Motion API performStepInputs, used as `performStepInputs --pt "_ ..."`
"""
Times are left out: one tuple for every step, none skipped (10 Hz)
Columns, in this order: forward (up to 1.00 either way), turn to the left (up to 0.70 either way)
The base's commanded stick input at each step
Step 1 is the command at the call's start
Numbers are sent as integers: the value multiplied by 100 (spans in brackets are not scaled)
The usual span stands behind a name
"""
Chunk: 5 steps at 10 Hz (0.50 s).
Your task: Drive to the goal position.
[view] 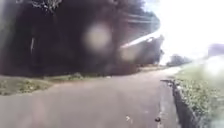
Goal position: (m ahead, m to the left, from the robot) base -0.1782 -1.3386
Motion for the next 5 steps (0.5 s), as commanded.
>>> performStepInputs --pt "45 0" --pt "45 0" --pt "45 0" --pt "45 0" --pt "45 0"
